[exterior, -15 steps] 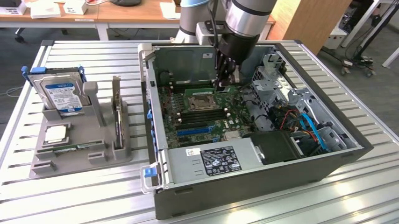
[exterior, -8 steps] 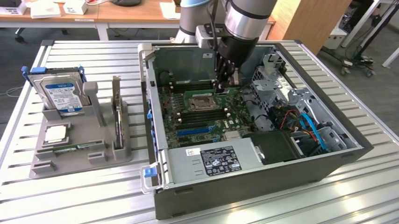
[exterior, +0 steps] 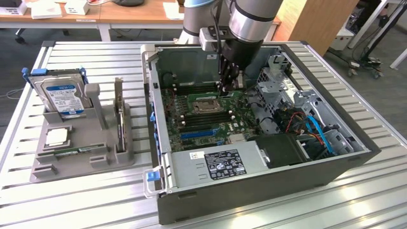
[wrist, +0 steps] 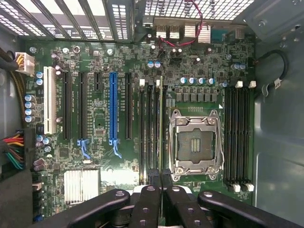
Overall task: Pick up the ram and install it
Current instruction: 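Insert the ram into the slot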
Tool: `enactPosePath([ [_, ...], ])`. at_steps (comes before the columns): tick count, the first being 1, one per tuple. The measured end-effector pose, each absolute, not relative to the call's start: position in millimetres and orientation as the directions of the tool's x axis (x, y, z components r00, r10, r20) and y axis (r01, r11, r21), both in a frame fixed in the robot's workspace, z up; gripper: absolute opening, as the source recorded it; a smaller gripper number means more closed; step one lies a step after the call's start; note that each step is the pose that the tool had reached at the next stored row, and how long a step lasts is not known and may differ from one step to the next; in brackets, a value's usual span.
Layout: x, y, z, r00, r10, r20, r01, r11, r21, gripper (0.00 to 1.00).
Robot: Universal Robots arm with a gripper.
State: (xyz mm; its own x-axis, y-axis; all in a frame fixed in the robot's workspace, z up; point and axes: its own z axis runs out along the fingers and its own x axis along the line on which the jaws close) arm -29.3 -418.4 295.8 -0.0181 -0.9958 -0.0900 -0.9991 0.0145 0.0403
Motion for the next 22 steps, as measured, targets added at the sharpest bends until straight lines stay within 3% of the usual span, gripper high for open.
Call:
enactPosePath([
  [22, -29, -427, 283, -0.018, -0.996, -0.090, -0.999, 0.015, 0.040, 0.12],
])
